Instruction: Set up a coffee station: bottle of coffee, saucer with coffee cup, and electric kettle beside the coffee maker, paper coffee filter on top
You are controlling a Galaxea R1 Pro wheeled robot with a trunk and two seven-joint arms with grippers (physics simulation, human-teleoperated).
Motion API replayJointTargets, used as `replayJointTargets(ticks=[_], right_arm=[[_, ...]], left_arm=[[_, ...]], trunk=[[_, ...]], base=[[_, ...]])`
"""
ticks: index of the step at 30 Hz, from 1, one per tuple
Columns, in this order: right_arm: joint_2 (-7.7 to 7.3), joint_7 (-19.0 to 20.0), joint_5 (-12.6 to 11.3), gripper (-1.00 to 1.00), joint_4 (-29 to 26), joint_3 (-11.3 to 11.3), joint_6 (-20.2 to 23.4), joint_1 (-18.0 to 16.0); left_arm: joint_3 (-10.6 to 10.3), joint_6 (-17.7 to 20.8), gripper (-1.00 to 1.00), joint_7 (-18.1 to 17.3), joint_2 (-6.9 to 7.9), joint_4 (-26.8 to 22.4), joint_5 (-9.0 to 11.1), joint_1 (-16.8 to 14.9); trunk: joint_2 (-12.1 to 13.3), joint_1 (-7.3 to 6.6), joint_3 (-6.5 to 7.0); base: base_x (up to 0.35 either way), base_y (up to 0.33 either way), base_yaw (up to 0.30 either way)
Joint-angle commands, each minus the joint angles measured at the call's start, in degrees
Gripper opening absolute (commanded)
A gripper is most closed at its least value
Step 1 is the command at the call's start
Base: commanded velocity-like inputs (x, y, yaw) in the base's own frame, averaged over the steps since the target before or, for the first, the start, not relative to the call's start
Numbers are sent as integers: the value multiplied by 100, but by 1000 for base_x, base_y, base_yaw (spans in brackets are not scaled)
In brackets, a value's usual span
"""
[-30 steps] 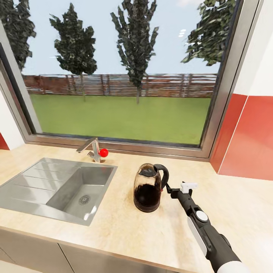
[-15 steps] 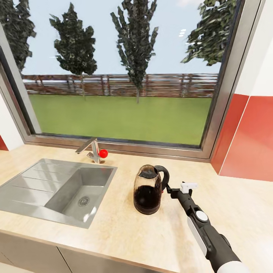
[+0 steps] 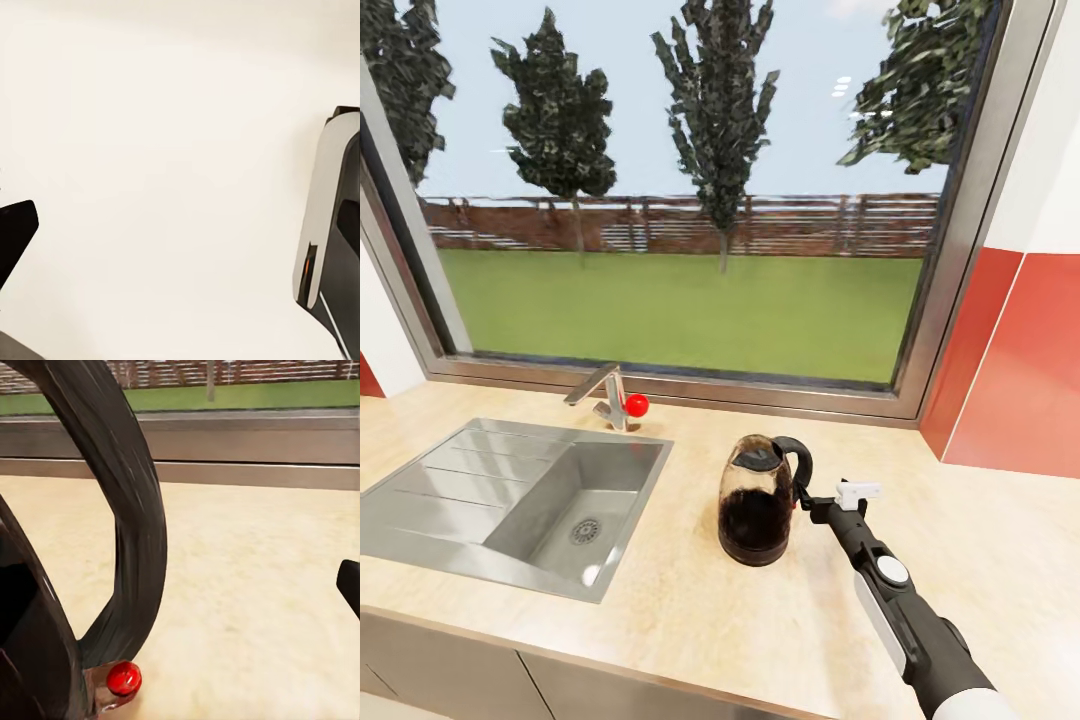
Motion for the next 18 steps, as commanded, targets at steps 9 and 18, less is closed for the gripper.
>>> replayJointTargets(ticks=[9,18], right_arm=[[-4,15,-60,100,10,12,-22,-6],[-6,15,-60,100,12,16,-22,-6]], left_arm=[[-50,-39,100,2,-2,23,56,-9],[-50,-39,100,2,3,23,56,-9]], trunk=[[-12,3,-12],[-12,3,-12]], base=[[4,3,0],[82,0,0]])
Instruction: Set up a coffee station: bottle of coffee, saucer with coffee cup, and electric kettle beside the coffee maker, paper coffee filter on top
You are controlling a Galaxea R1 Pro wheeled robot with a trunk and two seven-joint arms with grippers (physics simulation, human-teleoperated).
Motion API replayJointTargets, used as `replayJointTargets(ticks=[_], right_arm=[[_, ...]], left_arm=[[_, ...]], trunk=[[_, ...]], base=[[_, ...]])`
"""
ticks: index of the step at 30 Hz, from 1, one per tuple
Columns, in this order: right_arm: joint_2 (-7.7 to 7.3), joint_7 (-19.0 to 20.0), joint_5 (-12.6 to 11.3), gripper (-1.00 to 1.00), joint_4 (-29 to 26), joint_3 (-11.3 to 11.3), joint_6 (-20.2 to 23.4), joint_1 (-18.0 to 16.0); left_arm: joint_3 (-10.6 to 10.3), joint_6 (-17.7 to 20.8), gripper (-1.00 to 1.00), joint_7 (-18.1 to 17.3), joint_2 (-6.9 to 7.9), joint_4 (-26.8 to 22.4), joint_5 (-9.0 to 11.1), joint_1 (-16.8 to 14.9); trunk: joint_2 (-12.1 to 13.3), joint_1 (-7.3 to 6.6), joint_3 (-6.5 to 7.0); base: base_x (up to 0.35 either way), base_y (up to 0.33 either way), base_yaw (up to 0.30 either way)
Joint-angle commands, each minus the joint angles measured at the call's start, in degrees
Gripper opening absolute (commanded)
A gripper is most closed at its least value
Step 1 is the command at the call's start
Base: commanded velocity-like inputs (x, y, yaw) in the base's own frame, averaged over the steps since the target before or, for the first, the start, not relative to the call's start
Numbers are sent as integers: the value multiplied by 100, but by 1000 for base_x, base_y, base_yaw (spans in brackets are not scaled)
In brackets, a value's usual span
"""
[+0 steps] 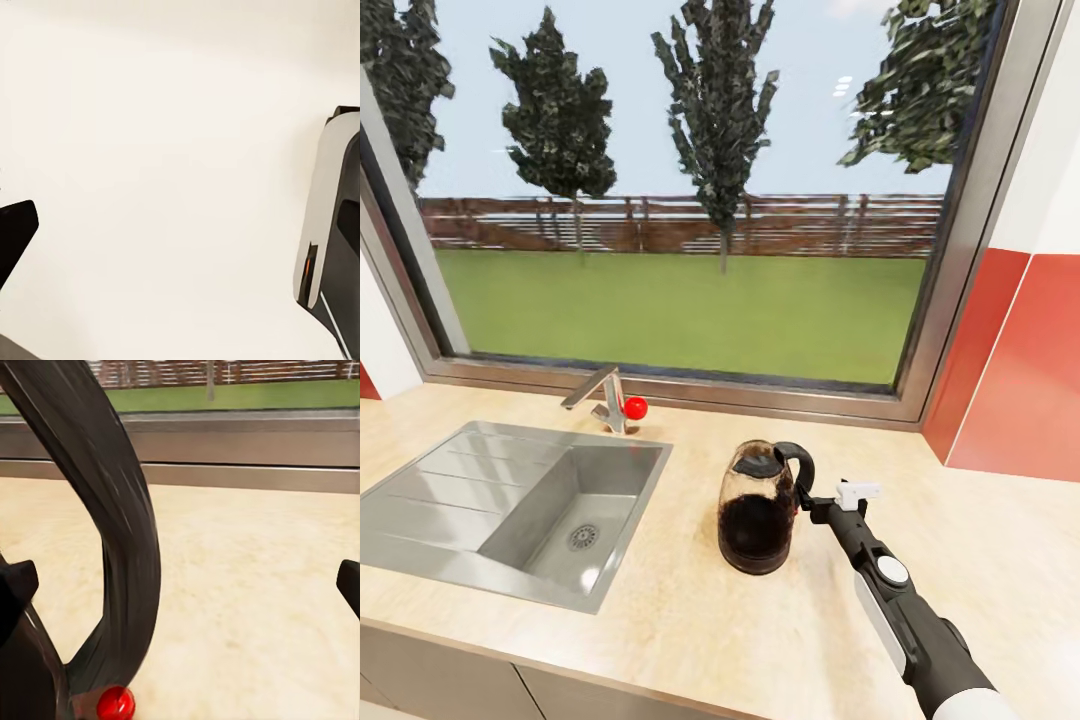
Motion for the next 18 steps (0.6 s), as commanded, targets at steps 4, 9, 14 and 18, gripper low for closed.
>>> replayJointTargets(ticks=[4,9,14,18], right_arm=[[-3,15,-61,100,5,13,-25,-6],[-3,15,-61,100,5,16,-28,-6],[-4,15,-61,100,6,16,-30,-6],[-3,15,-61,100,6,16,-30,-6]], left_arm=[[-50,-40,100,2,-4,23,55,-10],[-50,-40,100,2,-14,23,51,-10],[-50,-40,100,2,-14,23,55,-10],[-50,-40,100,2,-11,23,57,-10]], trunk=[[-12,4,-12],[-12,4,-12],[-12,4,-12],[-12,4,-12]], base=[[23,0,0],[6,0,0],[1,0,0],[5,0,0]])
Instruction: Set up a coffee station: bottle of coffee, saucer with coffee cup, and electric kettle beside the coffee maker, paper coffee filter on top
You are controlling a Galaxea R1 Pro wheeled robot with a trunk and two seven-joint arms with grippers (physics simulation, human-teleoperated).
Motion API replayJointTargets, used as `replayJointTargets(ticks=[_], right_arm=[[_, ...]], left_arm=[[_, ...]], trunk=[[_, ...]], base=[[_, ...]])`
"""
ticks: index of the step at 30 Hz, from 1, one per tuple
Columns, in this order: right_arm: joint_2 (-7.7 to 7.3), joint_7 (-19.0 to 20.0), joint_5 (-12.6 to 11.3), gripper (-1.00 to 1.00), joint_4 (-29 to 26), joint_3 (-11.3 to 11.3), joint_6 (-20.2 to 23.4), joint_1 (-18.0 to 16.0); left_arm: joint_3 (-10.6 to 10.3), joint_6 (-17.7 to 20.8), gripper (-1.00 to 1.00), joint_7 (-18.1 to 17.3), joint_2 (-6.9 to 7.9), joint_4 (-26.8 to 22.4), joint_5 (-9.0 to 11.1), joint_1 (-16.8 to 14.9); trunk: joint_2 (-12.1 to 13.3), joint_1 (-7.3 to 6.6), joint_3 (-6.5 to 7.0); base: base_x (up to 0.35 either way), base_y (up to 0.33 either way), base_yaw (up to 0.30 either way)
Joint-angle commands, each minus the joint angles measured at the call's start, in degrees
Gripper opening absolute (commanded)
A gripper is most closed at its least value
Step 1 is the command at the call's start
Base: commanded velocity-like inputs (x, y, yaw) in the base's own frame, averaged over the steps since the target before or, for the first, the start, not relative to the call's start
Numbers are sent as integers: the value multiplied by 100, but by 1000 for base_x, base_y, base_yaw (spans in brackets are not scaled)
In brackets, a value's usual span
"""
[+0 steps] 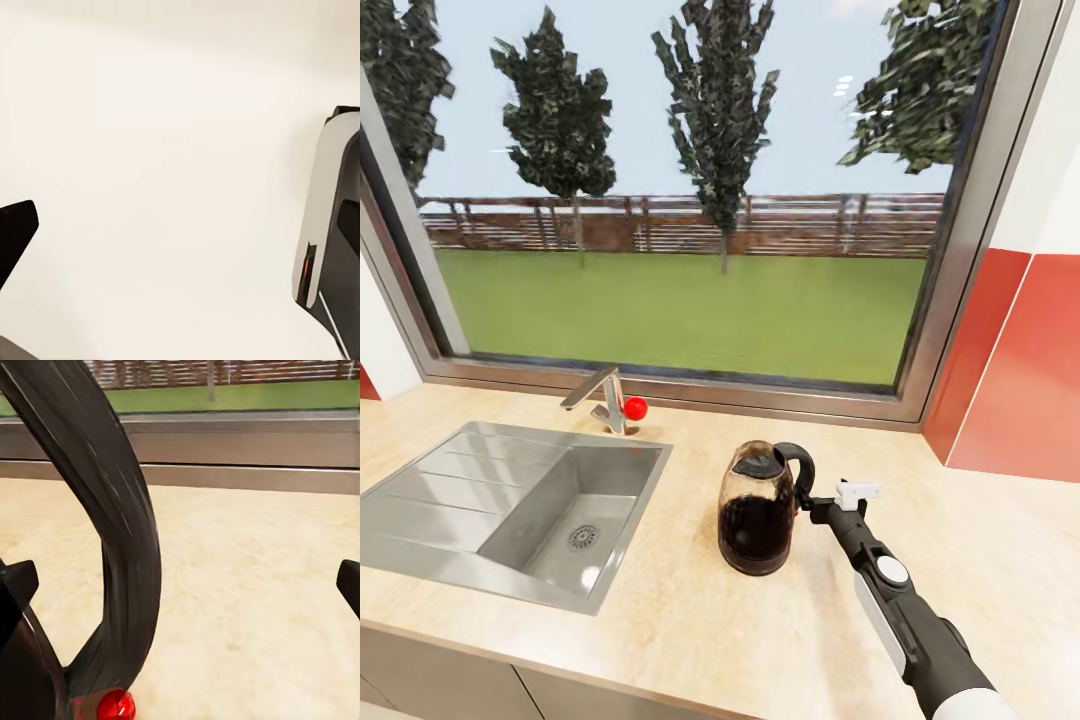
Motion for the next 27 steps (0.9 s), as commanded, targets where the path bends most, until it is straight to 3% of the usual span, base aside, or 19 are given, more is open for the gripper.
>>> replayJointTargets(ticks=[1,27], right_arm=[[-5,15,-61,100,4,12,-22,-6],[-8,15,-61,100,12,12,-22,-6]], left_arm=[[-50,-40,100,2,2,23,54,-11],[-50,-40,100,2,22,23,55,-3]], trunk=[[-12,3,-12],[-12,3,-12]], base=[[56,16,0],[15,13,0]])
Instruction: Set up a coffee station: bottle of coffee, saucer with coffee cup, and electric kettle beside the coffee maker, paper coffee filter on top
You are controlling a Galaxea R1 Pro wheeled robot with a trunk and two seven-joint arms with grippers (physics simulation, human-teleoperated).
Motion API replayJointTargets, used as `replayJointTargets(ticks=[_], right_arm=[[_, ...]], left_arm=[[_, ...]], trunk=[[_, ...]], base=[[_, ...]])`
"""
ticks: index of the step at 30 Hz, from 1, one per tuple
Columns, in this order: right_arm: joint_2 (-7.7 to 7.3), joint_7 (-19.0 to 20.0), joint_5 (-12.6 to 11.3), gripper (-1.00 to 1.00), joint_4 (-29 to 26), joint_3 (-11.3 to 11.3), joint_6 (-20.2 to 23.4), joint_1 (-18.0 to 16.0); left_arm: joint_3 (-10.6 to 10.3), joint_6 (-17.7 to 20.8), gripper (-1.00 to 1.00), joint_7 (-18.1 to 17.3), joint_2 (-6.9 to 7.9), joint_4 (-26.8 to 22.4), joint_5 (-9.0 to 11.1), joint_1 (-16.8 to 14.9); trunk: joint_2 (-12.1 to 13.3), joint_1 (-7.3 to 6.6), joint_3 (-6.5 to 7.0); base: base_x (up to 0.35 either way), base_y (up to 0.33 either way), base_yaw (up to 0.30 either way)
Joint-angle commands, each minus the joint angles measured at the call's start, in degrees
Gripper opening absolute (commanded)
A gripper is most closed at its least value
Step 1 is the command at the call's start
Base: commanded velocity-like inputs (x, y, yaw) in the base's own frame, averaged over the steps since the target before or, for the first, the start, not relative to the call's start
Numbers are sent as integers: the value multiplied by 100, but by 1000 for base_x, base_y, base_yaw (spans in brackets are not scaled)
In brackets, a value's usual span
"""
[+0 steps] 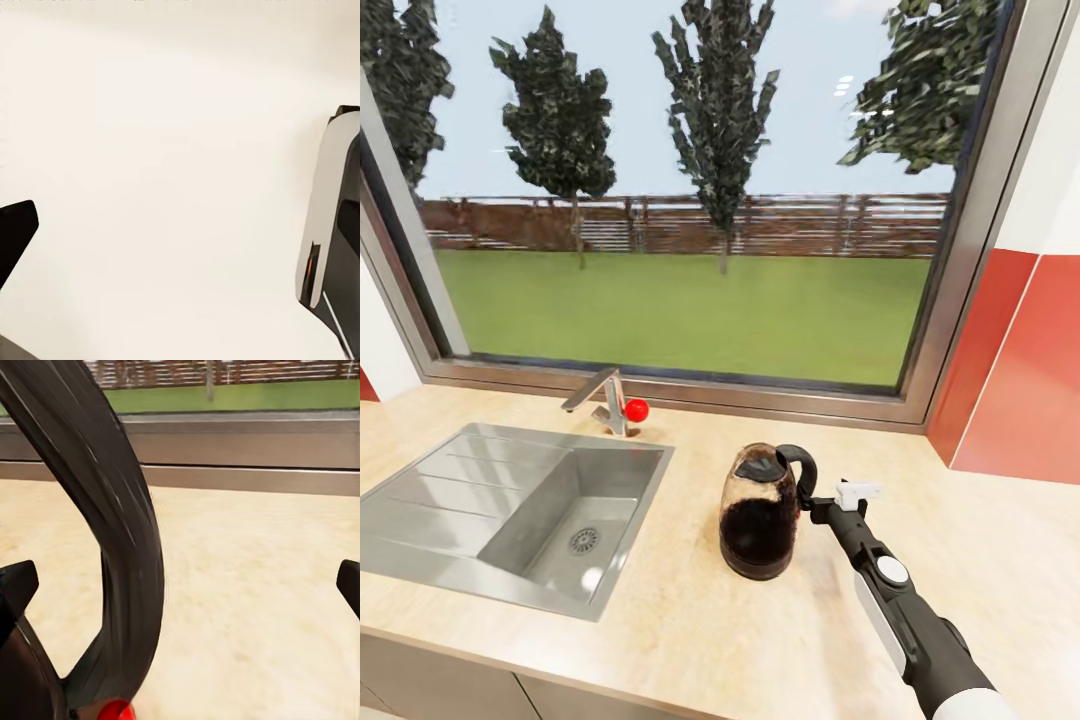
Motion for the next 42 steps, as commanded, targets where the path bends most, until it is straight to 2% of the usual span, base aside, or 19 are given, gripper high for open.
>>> replayJointTargets(ticks=[1,16,18,22,26,30,42], right_arm=[[-5,23,-58,100,5,15,-21,-5],[-5,28,-67,100,-1,23,-23,-5],[-36,88,-4,100,-67,12,-88,-1],[5,211,122,100,-104,2,-216,-3],[-39,75,-5,100,-99,-2,-144,-5],[-54,-46,-13,100,-99,11,-137,-5],[-53,-49,-7,100,-88,28,-136,-5]], left_arm=[[-50,-39,100,1,-1,23,54,-11],[-50,-39,100,1,0,23,54,-2],[-44,-48,100,16,-54,-21,72,8],[-40,-48,100,13,-53,-21,72,8],[-33,-52,100,10,-52,-21,66,8],[-33,-49,100,10,-52,-21,64,8],[-24,-52,100,10,-52,-21,72,8]], trunk=[[-12,4,-12],[-12,4,-12],[-12,4,-12],[-12,4,-12],[-12,4,-12],[-12,4,-12],[-12,4,-12]], base=[[69,75,0],[8,9,0],[0,0,0],[0,0,0],[0,0,0],[2,0,0],[28,-6,0]])
